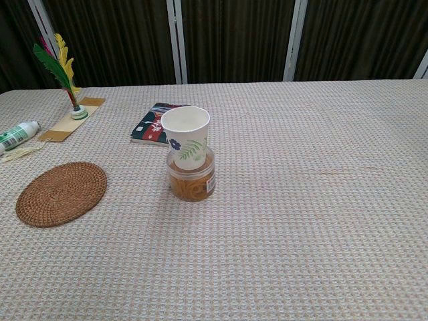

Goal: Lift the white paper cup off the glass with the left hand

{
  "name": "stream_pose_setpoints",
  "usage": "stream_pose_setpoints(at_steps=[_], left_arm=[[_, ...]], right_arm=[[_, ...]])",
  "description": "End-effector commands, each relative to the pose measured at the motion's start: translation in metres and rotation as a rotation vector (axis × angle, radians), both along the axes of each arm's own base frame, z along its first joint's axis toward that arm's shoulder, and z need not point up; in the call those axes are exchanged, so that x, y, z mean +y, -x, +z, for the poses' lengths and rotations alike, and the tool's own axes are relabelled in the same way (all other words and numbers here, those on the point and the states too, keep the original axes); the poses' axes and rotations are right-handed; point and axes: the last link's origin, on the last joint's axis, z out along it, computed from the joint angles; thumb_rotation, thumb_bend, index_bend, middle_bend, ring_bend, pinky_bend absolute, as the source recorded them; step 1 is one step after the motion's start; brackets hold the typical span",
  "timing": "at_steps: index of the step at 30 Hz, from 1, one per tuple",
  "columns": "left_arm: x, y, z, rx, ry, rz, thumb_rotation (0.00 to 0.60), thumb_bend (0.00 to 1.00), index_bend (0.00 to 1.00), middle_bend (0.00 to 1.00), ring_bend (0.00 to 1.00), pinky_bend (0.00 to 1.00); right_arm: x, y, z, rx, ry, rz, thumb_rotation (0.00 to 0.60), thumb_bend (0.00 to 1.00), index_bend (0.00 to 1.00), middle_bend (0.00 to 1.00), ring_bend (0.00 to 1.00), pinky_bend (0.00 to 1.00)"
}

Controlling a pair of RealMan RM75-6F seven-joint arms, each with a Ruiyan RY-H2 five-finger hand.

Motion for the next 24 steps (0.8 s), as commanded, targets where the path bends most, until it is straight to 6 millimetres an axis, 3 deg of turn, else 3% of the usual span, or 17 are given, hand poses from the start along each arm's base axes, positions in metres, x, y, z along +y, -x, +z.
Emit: stream_pose_setpoints(at_steps=[1, 8, 12, 17, 20, 24], left_arm=[[0.000, 0.000, 0.000, 0.003, -0.006, 0.002, 0.600, 0.00, 0.00, 0.00, 0.00, 0.00], [0.002, 0.002, 0.000, -0.024, 0.010, 0.000, 0.600, 0.00, 0.00, 0.00, 0.00, 0.00], [0.014, -0.012, -0.009, -0.056, 0.086, -0.047, 0.600, 0.00, 0.00, 0.00, 0.00, 0.00], [0.053, -0.066, -0.022, -0.012, 0.158, -0.212, 0.600, 0.00, 0.00, 0.00, 0.00, 0.00], [0.081, -0.110, -0.036, 0.069, 0.218, -0.285, 0.600, 0.00, 0.00, 0.00, 0.00, 0.00], [0.104, -0.153, -0.056, 0.165, 0.274, -0.345, 0.600, 0.00, 0.00, 0.00, 0.00, 0.00]], right_arm=[[0.000, 0.000, -0.001, 0.007, -0.004, -0.003, 0.600, 0.00, 0.00, 0.00, 0.00, 0.00], [0.000, -0.001, -0.003, 0.007, -0.024, -0.011, 0.600, 0.00, 0.00, 0.00, 0.00, 0.00], [0.001, 0.001, -0.002, 0.014, -0.029, -0.030, 0.600, 0.00, 0.00, 0.00, 0.00, 0.00], [-0.005, 0.002, -0.003, 0.002, -0.038, -0.046, 0.600, 0.00, 0.00, 0.00, 0.00, 0.00], [-0.010, 0.005, -0.003, 0.003, -0.038, -0.071, 0.600, 0.00, 0.00, 0.00, 0.00, 0.00], [-0.014, 0.008, -0.001, 0.008, -0.028, -0.093, 0.600, 0.00, 0.00, 0.00, 0.00, 0.00]])
